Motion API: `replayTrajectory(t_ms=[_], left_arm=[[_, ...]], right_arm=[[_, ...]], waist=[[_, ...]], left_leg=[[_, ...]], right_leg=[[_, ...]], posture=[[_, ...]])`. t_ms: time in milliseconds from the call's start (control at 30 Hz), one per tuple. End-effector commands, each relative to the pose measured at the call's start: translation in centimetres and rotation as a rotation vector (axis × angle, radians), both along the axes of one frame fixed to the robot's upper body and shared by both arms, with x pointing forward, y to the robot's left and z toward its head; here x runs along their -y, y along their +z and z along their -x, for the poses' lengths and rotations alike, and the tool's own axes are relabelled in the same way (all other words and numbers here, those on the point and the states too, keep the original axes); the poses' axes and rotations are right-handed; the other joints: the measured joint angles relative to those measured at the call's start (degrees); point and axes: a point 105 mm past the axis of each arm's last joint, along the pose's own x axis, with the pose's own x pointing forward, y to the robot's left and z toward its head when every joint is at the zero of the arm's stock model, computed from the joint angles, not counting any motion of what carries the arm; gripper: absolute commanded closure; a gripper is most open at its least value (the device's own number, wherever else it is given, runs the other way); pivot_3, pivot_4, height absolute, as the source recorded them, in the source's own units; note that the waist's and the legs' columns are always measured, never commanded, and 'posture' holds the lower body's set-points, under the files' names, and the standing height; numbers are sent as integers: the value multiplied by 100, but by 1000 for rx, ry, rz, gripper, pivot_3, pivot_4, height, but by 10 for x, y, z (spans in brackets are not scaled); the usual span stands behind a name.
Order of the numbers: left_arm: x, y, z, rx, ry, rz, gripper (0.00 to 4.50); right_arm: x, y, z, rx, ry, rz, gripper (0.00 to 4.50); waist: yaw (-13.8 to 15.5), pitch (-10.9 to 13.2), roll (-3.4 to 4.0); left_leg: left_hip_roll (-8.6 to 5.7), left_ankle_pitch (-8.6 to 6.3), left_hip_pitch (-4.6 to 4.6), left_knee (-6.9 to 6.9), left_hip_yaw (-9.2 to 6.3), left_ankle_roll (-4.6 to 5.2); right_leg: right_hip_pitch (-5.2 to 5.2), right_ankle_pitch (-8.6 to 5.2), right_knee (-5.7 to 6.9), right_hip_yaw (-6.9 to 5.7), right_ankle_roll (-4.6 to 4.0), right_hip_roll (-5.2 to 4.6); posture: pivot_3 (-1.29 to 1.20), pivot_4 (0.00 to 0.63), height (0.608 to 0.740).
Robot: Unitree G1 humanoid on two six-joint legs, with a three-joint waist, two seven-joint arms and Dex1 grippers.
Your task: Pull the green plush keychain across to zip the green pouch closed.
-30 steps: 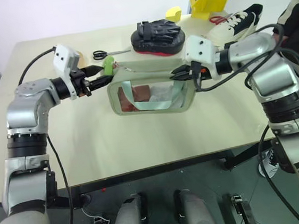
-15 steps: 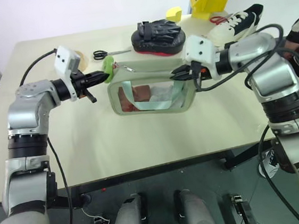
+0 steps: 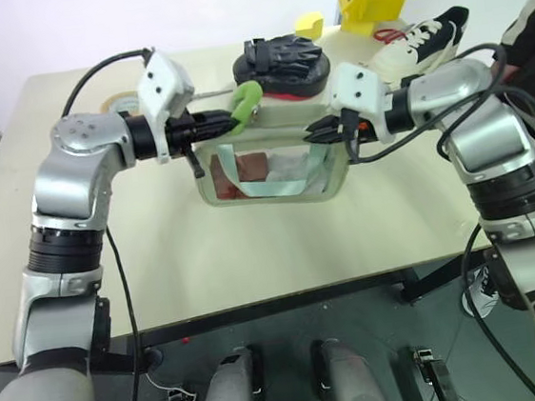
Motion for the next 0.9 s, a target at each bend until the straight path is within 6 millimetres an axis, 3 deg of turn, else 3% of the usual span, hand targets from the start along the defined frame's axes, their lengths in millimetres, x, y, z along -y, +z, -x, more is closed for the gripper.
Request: replayTrajectory(t_ms=[33, 167, 300, 467, 600, 800, 900], left_arm=[[-5, 18, -2, 70, 19, -2, 2572], [-14, 33, 1, 105, 26, -20, 539], [-37, 41, 7, 83, 62, -25, 539], [-57, 9, 15, -2, 97, -98, 539], [-53, -17, 5, -29, 152, -64, 539], [-44, -22, 4, -43, 151, -20, 539], [-46, -21, 4, -45, 152, -8, 1809]], right_arm=[[0, 12, 2, 45, 2, -9, 4500], [0, 12, 1, 46, -1, -11, 4500], [0, 11, 1, 46, 0, -11, 4500], [0, 11, 2, 46, 4, -11, 4500], [-3, 11, 2, 44, 11, -12, 4500], [-4, 11, 3, 43, 16, -10, 4500], [-4, 12, 2, 43, 17, -10, 4500]], waist=[[4, 0, 0], [4, 0, 0], [-8, 0, -1], [-12, 0, 0], [41, 0, -1], [6, 1, -3], [3, 1, -3]], left_leg=[[0, 0, 0, 2, 0, 1], [0, 0, -1, 4, -1, 2], [1, 0, 0, 1, -1, 2], [3, -1, 1, 0, 1, 2], [3, -1, 0, 9, -5, 1], [2, -1, -2, 4, -4, 2], [2, -1, -2, 5, -3, 2]], right_leg=[[1, 0, 0, -1, 0, 1], [2, 0, 0, -2, 0, 3], [1, 0, 0, -2, 1, 6], [1, -3, 0, -1, -3, 8], [7, -11, -1, -3, -18, 6], [1, -9, 1, -3, -15, -4], [2, -4, 1, -3, -6, -1]], posture=[[0, 150, 740], [0, 150, 740], [0, 150, 740], [0, 150, 740], [0, 150, 740], [0, 150, 740], [0, 150, 740]])
